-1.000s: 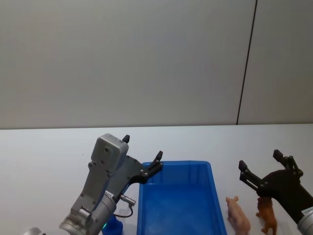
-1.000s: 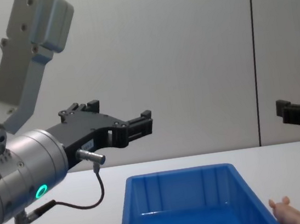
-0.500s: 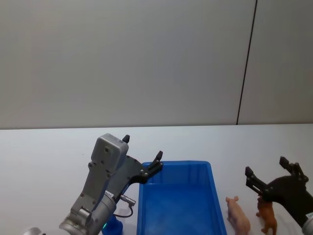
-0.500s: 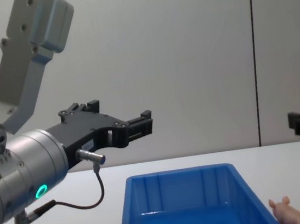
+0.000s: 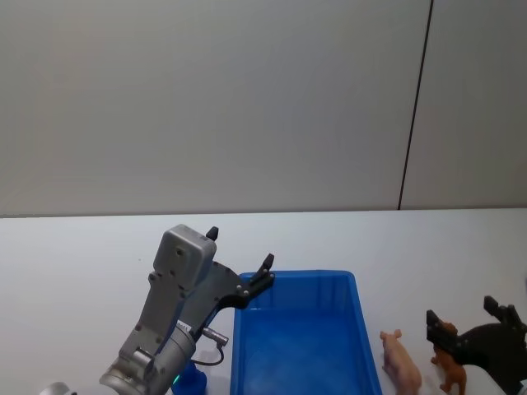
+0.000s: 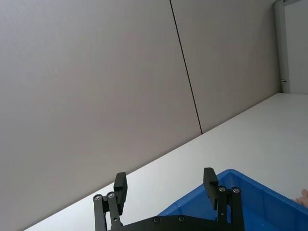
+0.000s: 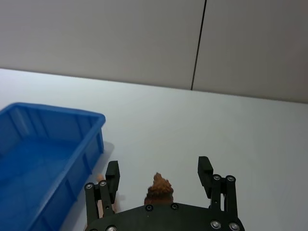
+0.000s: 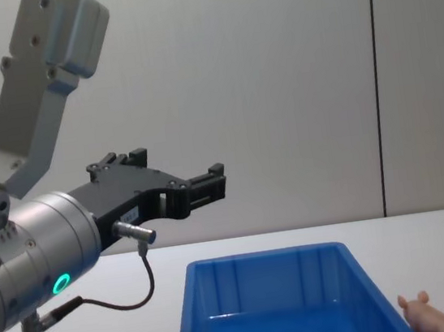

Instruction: Pick up the two dolls from the table and place them into the box.

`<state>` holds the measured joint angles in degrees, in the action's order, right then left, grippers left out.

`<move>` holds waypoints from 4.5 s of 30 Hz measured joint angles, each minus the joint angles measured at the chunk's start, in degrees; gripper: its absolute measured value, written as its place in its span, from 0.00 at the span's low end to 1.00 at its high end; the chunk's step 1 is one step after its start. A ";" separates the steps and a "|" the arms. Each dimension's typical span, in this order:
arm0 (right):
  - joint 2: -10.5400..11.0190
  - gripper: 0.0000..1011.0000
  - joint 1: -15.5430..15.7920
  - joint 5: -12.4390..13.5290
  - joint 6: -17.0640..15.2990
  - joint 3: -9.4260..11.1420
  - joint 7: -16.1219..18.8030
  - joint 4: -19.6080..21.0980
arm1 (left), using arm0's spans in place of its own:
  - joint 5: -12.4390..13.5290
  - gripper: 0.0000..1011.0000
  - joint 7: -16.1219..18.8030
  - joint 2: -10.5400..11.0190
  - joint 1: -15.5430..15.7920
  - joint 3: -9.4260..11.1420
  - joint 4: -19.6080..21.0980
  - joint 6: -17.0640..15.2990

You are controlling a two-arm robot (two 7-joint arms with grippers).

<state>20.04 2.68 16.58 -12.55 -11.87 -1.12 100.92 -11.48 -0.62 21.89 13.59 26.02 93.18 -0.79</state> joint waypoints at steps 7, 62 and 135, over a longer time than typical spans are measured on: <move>-0.29 0.99 0.52 -0.46 -2.44 -0.06 -1.29 -0.89 | 0.00 0.99 0.00 0.00 0.00 0.00 -0.01 0.00; -3.60 0.29 1.58 -5.93 -1.22 -1.84 -1.61 -2.03 | 0.00 0.99 0.00 0.00 0.00 0.00 0.00 0.00; -7.06 0.99 -2.93 -10.03 -1.55 -4.19 6.72 -0.90 | 0.00 0.99 0.00 0.00 0.00 0.00 0.00 0.00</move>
<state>12.98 -0.26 6.55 -14.10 -16.06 5.60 100.02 -11.48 -0.62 21.89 13.59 26.03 93.17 -0.80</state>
